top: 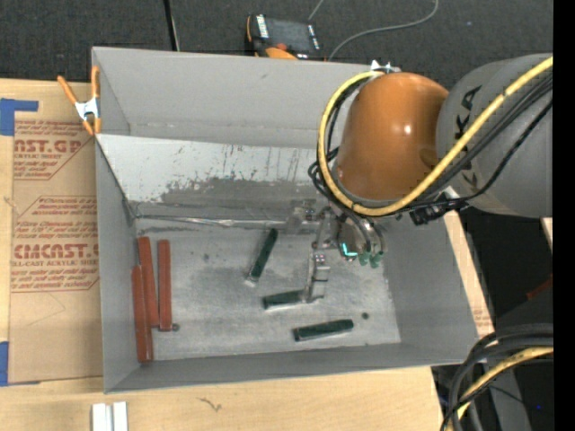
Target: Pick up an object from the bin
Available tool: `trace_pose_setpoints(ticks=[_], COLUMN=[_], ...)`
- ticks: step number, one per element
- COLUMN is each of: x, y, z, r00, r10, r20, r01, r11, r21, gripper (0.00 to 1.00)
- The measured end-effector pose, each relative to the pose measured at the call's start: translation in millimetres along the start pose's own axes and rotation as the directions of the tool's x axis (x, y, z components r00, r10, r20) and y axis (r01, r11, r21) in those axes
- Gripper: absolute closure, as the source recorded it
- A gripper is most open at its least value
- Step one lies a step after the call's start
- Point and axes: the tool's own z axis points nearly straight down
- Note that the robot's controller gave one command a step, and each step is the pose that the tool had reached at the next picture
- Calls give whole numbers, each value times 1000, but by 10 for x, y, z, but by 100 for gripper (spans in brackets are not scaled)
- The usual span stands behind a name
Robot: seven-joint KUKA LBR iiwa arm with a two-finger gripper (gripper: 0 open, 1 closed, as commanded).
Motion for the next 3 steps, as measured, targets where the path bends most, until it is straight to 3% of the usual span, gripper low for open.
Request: trace_pose_setpoints(ticks=[1, 2, 3], x=[32, 197, 185], y=[-476, -420, -420], z=[1213, 1484, 1443], r00=[1000, 1000, 1000], r10=[17, 9, 9], r20=[-1, 4, 2], r01=[-17, -9, -9], r11=[1000, 1000, 1000], r21=[1, -1, -1], gripper=[0, 0, 100])
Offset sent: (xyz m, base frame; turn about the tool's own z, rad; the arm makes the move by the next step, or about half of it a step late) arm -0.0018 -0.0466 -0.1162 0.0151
